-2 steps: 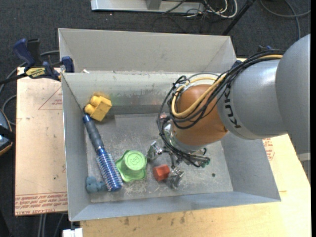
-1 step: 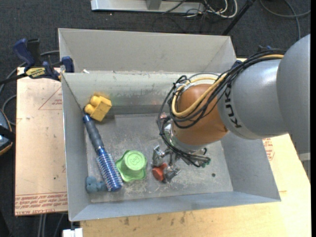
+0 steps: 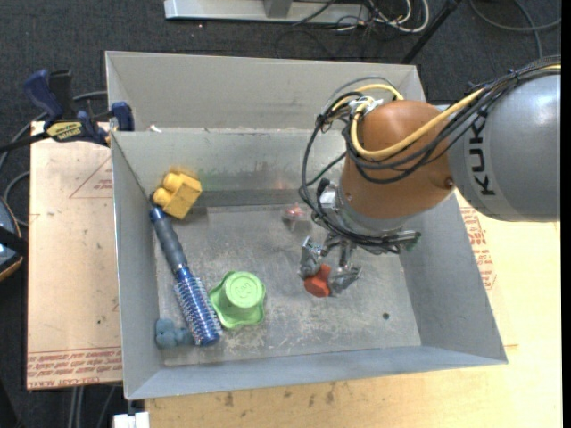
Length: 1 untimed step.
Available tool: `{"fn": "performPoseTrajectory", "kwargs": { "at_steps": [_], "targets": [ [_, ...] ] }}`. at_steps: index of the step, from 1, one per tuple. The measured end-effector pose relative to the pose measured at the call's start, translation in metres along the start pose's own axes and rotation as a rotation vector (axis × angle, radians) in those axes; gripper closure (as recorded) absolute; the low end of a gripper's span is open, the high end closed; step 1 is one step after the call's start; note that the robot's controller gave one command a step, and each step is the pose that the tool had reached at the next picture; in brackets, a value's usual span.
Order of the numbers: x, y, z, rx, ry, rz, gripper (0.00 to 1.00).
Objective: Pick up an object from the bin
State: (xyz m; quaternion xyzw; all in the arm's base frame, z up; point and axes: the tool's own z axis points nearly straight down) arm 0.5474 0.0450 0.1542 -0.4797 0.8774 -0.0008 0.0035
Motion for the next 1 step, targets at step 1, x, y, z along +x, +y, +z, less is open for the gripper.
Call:
{"fn": "performPoseTrajectory", "kwargs": {
  "at_steps": [1],
  "targets": [
    [-0.0009, 0.0005, -0.1282, 0.004, -0.003, 0.0, 1.0]
  ]
}}
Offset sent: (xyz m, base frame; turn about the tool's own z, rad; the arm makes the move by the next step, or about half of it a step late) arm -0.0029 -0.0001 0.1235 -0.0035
